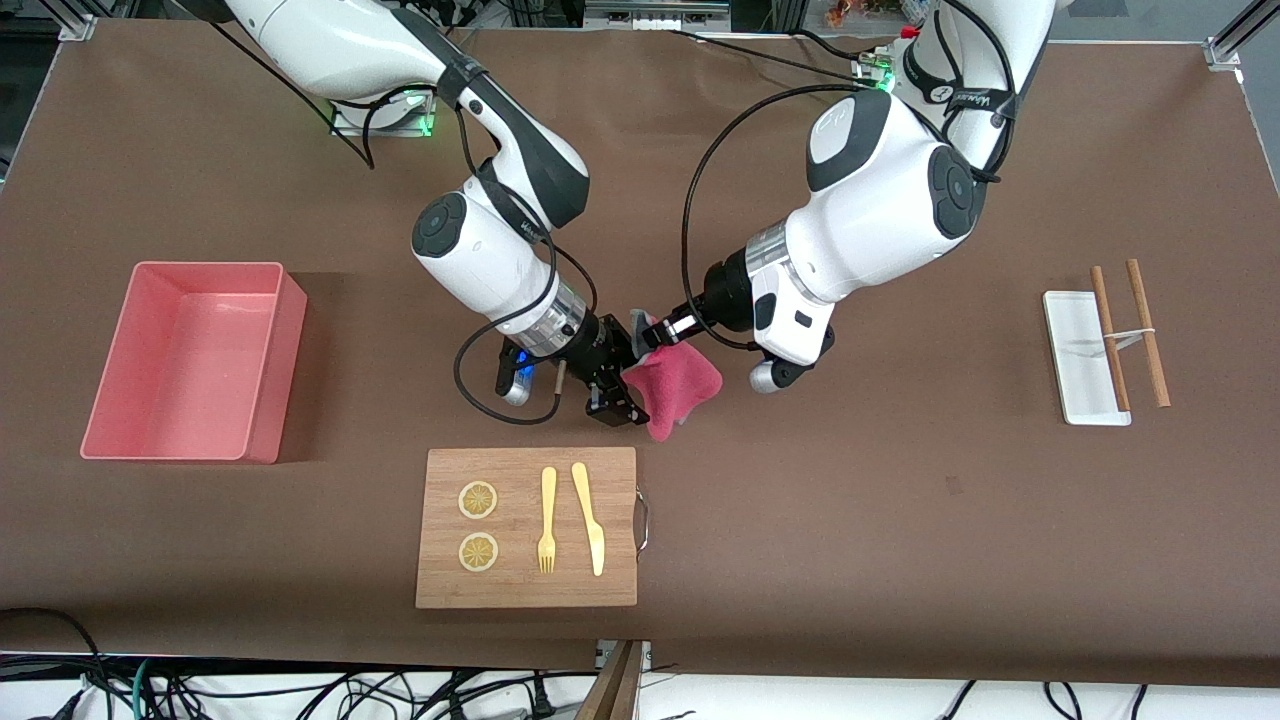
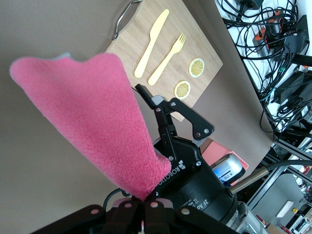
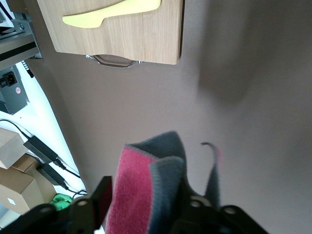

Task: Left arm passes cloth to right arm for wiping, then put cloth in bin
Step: 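Carry the cloth to the right gripper and grasp it there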

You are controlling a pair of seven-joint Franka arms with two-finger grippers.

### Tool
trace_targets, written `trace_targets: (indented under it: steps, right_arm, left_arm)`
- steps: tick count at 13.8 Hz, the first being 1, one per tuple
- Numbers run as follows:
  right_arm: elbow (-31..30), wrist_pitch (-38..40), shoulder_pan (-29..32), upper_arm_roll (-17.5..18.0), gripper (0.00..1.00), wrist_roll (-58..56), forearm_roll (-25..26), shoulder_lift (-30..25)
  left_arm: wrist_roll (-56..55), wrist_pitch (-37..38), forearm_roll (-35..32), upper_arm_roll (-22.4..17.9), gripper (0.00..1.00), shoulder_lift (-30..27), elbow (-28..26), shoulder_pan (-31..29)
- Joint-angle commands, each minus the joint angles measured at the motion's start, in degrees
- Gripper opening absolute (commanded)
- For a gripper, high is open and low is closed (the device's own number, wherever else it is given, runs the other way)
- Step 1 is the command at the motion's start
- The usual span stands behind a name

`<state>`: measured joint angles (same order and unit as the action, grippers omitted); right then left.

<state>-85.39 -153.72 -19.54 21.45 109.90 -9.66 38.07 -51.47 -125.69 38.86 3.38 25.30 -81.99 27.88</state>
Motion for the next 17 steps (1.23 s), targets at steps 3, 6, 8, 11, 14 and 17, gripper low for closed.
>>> trace_targets:
  steps: [3, 6, 8, 11, 14, 17]
  right_arm:
    - [0.5, -0.8, -0.2, -0.1, 0.0, -0.6, -0.1, 0.2]
    - [0.6, -0.9, -0.1, -0.1, 0.0, -0.7, 0.0, 0.2]
    - [0.6, -0.9, 0.1, -0.1, 0.0, -0.7, -0.1, 0.1]
    - [0.6, -0.9, 0.5, -0.2, 0.0, -1.7, -0.2, -0.1]
    - [0.6, -0.8, 0.6, -0.2, 0.0, -1.8, -0.3, -0.2]
    - [0.6, -0.5, 0.6, -0.2, 0.0, -2.6, -0.2, -0.3]
  left_arm:
    - [-0.6, -0.2, 1.2, -0.7, 0.0, -0.2, 0.7, 0.7]
    - [-0.6, -0.2, 1.2, -0.7, 0.0, -0.3, 0.7, 0.7]
    - [-0.6, -0.1, 1.0, -0.7, 0.0, -0.3, 0.7, 0.6]
    - [-0.4, 0.1, 0.6, -0.8, 0.0, -0.5, 0.7, 0.2]
    - [-0.2, 0.8, -2.0, -1.3, 1.0, -1.4, 0.5, -0.2]
    - [0.1, 3.8, -2.5, -1.4, 1.0, -2.5, 0.5, -2.2]
